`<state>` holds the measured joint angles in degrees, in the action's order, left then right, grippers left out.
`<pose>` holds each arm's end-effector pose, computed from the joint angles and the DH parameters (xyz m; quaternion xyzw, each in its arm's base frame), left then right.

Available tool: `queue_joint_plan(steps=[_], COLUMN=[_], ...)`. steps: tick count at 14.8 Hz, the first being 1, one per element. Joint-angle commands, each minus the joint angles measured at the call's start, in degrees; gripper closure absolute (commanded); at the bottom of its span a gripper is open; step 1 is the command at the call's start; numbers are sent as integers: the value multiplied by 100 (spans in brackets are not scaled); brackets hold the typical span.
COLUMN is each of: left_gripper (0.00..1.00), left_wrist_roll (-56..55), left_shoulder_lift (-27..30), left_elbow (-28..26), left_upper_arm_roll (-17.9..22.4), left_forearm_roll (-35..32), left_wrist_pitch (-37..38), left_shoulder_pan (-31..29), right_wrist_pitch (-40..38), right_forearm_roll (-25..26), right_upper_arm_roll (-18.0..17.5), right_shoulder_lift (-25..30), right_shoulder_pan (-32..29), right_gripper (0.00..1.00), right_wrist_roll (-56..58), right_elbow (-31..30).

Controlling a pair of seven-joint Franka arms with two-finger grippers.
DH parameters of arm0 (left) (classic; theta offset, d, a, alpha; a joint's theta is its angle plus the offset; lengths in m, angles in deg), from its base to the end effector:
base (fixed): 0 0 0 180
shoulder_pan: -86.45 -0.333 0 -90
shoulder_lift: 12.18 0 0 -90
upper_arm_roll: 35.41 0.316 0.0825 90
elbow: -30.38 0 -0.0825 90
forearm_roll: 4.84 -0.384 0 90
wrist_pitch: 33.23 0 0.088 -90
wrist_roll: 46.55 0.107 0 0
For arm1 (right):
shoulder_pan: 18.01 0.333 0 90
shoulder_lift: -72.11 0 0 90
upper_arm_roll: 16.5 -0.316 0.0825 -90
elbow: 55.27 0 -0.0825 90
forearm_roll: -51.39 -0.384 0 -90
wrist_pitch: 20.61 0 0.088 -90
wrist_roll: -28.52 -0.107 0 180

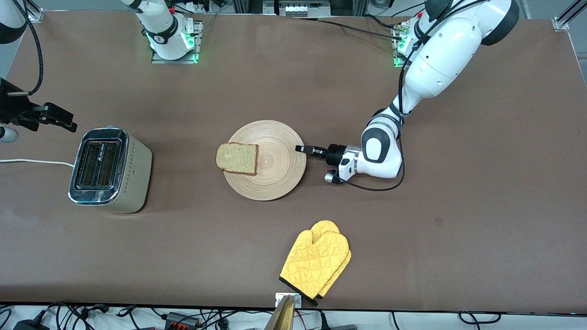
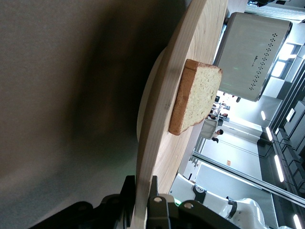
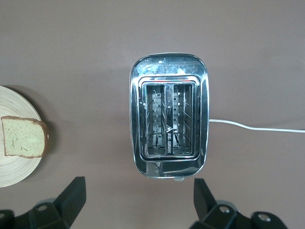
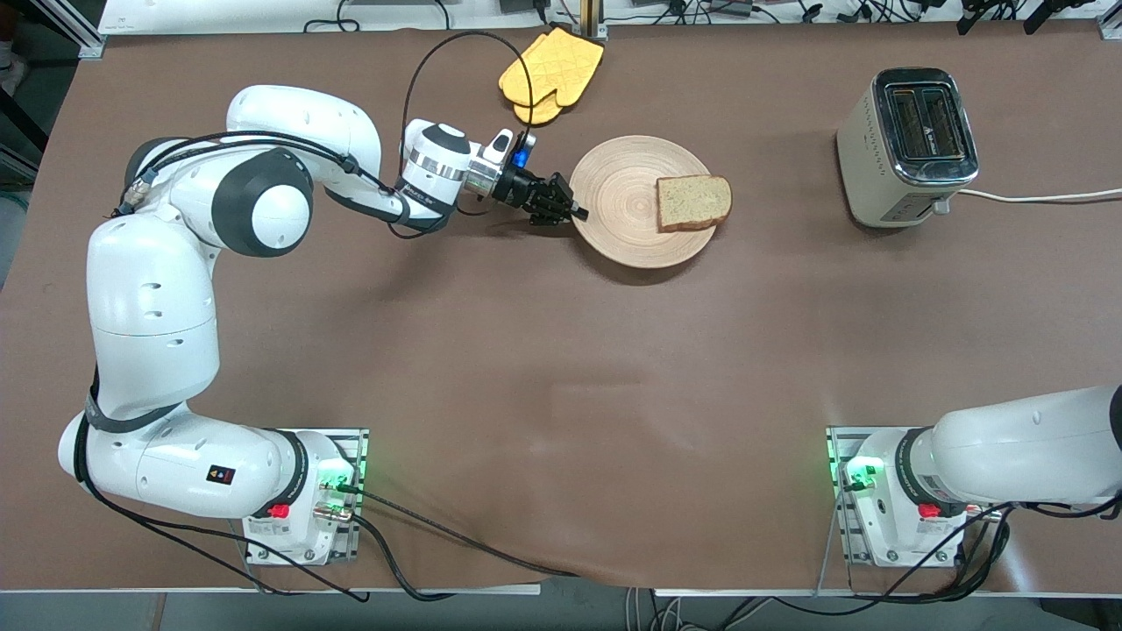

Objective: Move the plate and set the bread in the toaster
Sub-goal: 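Release the plate and withdraw the left gripper while the right gripper reaches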

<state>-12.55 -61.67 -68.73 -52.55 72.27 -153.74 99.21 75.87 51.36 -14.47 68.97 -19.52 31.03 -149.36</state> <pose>0.5332 -0.3479 0.1049 0.8151 0.0152 -0.1820 0.5497 0.5765 -0.0351 0.5694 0.9999 -0.0090 -0.0066 0.0004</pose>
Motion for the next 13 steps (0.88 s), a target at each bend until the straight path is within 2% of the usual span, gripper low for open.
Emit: queue_joint_plan(steps=[1, 3, 4, 7, 11, 13], left_gripper=[74, 66, 65, 53, 52, 51], left_wrist_roll=[-34, -218, -236, -280, -621, -1122], left_shoulder_lift=[-25, -8, 27, 80, 291, 536], left_elbow=[49, 23, -29, -47, -30, 58], left_upper_arm_roll=[18, 96, 210, 281, 281, 281], left_forearm_roll=[103, 94, 33, -449, -1292, -2012], left_wrist_pitch=[97, 141, 168, 412, 1413, 1906], left_shoulder_pan=[-2, -72, -81, -396, -1186, -1608], right_wrist_pitch=[64, 64, 64, 47, 64, 125], right_forearm_roll=[29, 29, 21, 12, -14, -171], right_upper_arm_roll=[-44, -44, -44, -53, -88, -88], right_shoulder_lift=[182, 182, 165, 121, 33, -89], right_shoulder_pan=[-51, -42, -42, -25, 115, 256], right_gripper=[0, 0, 0, 0, 0, 0], right_wrist_roll=[82, 74, 74, 74, -23, -110], right_elbow=[-197, -197, -197, -206, -303, -364])
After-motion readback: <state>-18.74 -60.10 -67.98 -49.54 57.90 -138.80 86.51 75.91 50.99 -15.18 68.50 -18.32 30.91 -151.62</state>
